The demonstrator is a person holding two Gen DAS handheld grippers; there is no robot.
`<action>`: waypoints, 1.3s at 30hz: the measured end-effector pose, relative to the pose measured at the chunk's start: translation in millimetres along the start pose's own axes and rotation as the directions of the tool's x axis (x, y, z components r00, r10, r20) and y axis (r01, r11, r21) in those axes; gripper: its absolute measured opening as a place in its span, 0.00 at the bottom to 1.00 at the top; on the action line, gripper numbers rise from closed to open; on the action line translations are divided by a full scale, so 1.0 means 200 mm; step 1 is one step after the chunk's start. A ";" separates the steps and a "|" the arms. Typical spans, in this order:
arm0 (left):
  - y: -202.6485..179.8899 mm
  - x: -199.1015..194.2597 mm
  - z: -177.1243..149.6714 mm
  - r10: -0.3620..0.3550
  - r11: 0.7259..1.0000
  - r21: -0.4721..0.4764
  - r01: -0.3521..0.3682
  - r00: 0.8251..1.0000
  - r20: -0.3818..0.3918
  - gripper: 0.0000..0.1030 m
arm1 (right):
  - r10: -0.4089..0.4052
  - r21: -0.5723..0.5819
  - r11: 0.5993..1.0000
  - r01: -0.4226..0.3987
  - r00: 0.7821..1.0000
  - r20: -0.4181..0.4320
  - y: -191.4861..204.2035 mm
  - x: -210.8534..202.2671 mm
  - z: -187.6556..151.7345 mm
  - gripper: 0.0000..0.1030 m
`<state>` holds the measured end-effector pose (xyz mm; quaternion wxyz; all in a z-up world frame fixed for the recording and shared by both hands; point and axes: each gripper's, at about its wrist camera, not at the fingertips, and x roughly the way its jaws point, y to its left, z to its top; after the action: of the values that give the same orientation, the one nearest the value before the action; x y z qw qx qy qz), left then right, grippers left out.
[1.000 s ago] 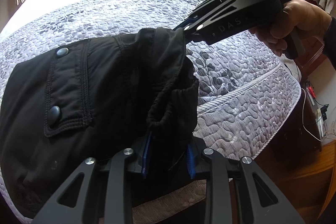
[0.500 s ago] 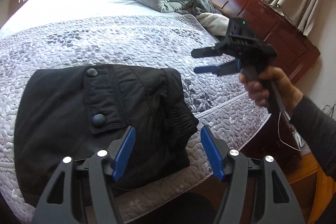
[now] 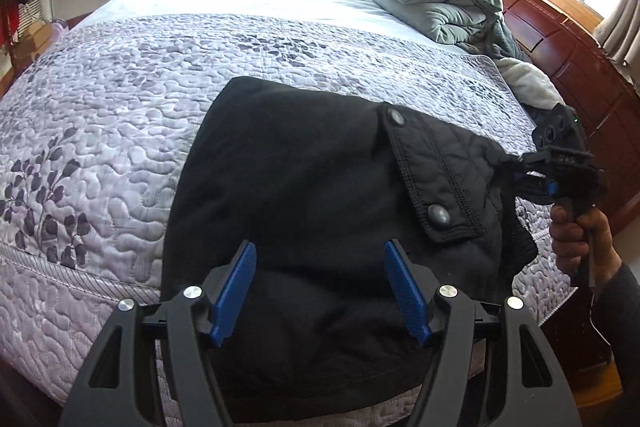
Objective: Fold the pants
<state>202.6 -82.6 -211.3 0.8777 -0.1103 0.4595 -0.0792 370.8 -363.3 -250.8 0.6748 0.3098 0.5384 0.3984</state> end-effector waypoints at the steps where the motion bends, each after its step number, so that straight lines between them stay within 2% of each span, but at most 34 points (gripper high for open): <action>1: 0.00 0.00 0.00 0.003 1.000 0.007 -0.003 1.000 -0.001 0.65 | -0.003 0.026 1.000 0.003 1.000 0.002 -0.05 0.00 -0.02 0.16; 2: -0.01 -0.01 0.00 0.003 1.000 0.015 -0.003 1.000 -0.003 0.65 | 0.008 0.046 0.999 -0.009 1.000 0.010 -0.08 -0.02 -0.04 0.21; 3: -0.01 -0.01 0.00 0.003 1.000 0.020 -0.003 1.000 -0.004 0.65 | 0.012 0.062 0.998 -0.013 1.000 0.017 -0.09 -0.04 -0.06 0.31; 4: -0.01 -0.02 0.00 -0.001 1.000 0.019 0.001 1.000 -0.004 0.65 | 0.007 0.076 0.997 -0.009 1.000 0.029 -0.09 -0.06 -0.09 0.37; 6: 0.01 -0.03 0.01 -0.014 1.000 0.001 0.014 1.000 -0.003 0.65 | -0.021 0.087 0.996 0.015 0.997 0.068 -0.07 -0.13 -0.14 0.56; 9: 0.02 -0.06 0.03 -0.025 1.000 -0.018 0.026 1.000 0.017 0.65 | -0.099 0.134 0.987 0.083 0.988 0.114 -0.05 -0.20 -0.27 0.69; 14: 0.04 -0.10 0.03 -0.026 0.999 -0.020 0.027 0.999 0.034 0.68 | -0.021 0.183 0.983 -0.007 0.989 0.147 -0.06 -0.13 -0.47 0.68; 16: 0.04 -0.08 0.04 -0.021 1.000 -0.018 0.022 1.000 0.018 0.69 | -0.043 0.197 0.980 0.008 0.984 0.172 -0.07 -0.10 -0.50 0.33; 17: 0.05 -0.07 0.04 -0.023 0.999 -0.024 0.023 1.000 0.008 0.69 | -0.031 0.214 0.977 -0.009 0.982 0.184 -0.09 -0.10 -0.51 0.21; 18: 0.06 -0.07 0.04 -0.031 0.999 -0.034 0.031 1.000 -0.002 0.69 | -0.034 0.226 0.974 -0.013 0.979 0.201 -0.09 -0.11 -0.52 0.19; 21: 0.08 -0.09 0.06 -0.045 0.998 -0.046 0.045 0.999 0.007 0.70 | -0.067 0.222 0.975 0.012 0.968 0.244 -0.06 -0.17 -0.58 0.17; 23: 0.08 -0.09 0.06 -0.045 0.998 -0.046 0.046 0.999 0.008 0.75 | -0.079 0.261 0.965 0.009 0.963 0.258 -0.11 -0.18 -0.63 0.17; 27: 0.11 -0.03 0.05 -0.053 0.997 -0.059 0.051 0.998 -0.026 0.75 | -0.109 0.291 0.956 0.033 0.962 0.249 -0.17 -0.14 -0.65 0.20; 29: 0.13 -0.04 0.05 -0.051 0.997 -0.059 0.049 0.998 -0.027 0.75 | -0.118 0.290 0.956 0.043 0.962 0.247 -0.13 -0.16 -0.65 0.27; 33: 0.19 -0.11 0.07 -0.078 0.994 -0.082 0.078 0.997 0.000 0.77 | -0.213 0.220 0.964 0.150 0.931 0.298 0.08 -0.29 -0.62 0.28; 34: 0.21 -0.12 0.08 -0.083 0.993 -0.088 0.083 0.997 0.003 0.78 | -0.202 0.187 0.971 0.149 0.928 0.311 0.15 -0.29 -0.61 0.28; 37: 0.25 -0.12 0.08 -0.099 0.988 -0.117 0.098 0.995 -0.002 0.80 | -0.116 0.082 0.992 0.096 0.945 0.305 0.34 -0.19 -0.59 0.28; 39: 0.28 -0.11 0.09 -0.105 0.985 -0.137 0.103 0.994 -0.010 0.80 | -0.125 0.022 0.992 0.124 0.960 0.252 0.42 -0.05 -0.57 0.28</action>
<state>206.3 -21.5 -198.9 0.8588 -0.1931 0.4651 -0.0942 242.5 -332.5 -200.6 0.7608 0.3257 0.4676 0.3108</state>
